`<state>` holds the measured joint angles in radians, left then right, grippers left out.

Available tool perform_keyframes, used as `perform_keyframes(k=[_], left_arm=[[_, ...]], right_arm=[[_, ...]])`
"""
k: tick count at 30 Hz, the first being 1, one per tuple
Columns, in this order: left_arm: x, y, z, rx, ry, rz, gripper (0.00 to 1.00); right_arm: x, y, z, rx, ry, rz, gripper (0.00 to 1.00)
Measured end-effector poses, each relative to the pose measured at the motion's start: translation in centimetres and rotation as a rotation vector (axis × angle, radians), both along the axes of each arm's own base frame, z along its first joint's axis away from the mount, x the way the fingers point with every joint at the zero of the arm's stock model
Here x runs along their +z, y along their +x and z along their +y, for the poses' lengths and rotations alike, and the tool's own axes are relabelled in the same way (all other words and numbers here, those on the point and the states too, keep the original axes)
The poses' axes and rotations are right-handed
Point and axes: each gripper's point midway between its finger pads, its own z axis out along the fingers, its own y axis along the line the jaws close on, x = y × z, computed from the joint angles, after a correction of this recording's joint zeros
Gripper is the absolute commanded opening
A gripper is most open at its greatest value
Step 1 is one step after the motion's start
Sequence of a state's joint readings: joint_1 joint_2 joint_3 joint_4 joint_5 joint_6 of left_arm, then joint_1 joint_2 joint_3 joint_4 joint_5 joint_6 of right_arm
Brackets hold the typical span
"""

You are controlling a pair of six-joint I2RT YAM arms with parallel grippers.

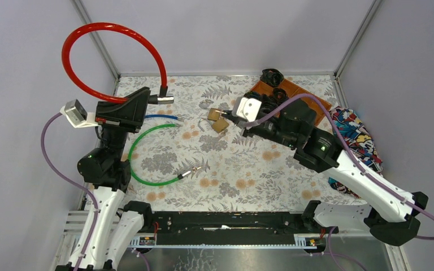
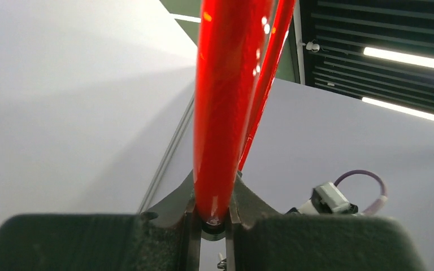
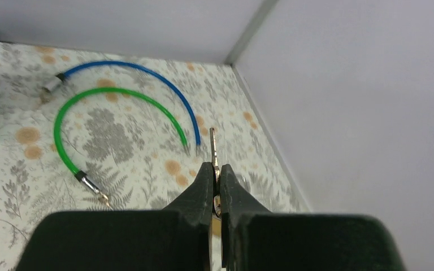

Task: Lock with the key
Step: Place the lock at the center of the board.

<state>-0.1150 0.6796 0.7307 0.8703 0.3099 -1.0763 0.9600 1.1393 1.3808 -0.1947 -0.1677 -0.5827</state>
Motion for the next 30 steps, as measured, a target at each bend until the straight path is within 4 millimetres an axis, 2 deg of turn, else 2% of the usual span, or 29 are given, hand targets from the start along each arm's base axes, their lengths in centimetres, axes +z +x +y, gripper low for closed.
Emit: perform_keyframes(k=[1,4,6,8,10,12,13,14,16,19,22,26,28,30], left_arm=[[0.1,-0.1,0.0,0.006,0.004,-0.007,0.00],[-0.1,-0.1,0.0,0.015,0.014,0.004,0.00],[-1.3,0.7,-0.2,0.007,0.023,0.072,0.00],[-3.7,2.3,-0.8,-0.021,0.042,0.201,0.00],[-8.2,5.0,-2.5,-0.072,0.080,0.416,0.00],[-14.7,7.4,-5.3,-0.151,0.145,0.676,0.00],[-18.2,7.8,-7.0,-0.198,0.183,0.796,0.00],[-22.0,7.8,-8.9,-0.252,0.227,0.920,0.00],[-29.6,5.6,-13.1,-0.381,0.346,1.163,0.00],[-35.2,1.8,-17.9,-0.531,0.486,1.350,0.00],[-38.0,-0.7,-22.2,-0.633,0.591,1.430,0.00],[-39.4,-1.4,-26.6,-0.698,0.635,1.469,0.00],[-40.0,-1.5,-28.4,-0.713,0.647,1.483,0.02],[-40.5,-1.5,-29.9,-0.715,0.652,1.490,0.39]], right_arm=[[-0.4,0.2,-0.7,-0.023,0.004,0.023,0.00],[-2.8,2.8,-4.3,-0.195,0.028,0.140,0.00],[-5.0,4.5,-7.2,-0.352,0.043,0.257,0.00],[-7.2,5.6,-9.7,-0.511,0.060,0.381,0.00],[-8.6,5.6,-11.4,-0.625,0.080,0.474,0.00],[-9.6,5.1,-13.3,-0.742,0.104,0.549,0.00],[-9.9,4.8,-14.5,-0.806,0.115,0.582,0.00],[-9.8,4.5,-15.4,-0.850,0.131,0.601,0.00],[-8.9,3.8,-17.0,-0.920,0.186,0.625,0.00],[-7.7,2.6,-18.8,-0.961,0.272,0.640,0.00],[-7.1,1.3,-20.1,-0.978,0.330,0.657,0.00],[-7.2,0.4,-20.8,-0.992,0.363,0.687,0.00],[-8.2,0.3,-20.8,-1.008,0.349,0.716,0.00],[-9.6,0.3,-20.6,-1.029,0.313,0.748,0.00]])
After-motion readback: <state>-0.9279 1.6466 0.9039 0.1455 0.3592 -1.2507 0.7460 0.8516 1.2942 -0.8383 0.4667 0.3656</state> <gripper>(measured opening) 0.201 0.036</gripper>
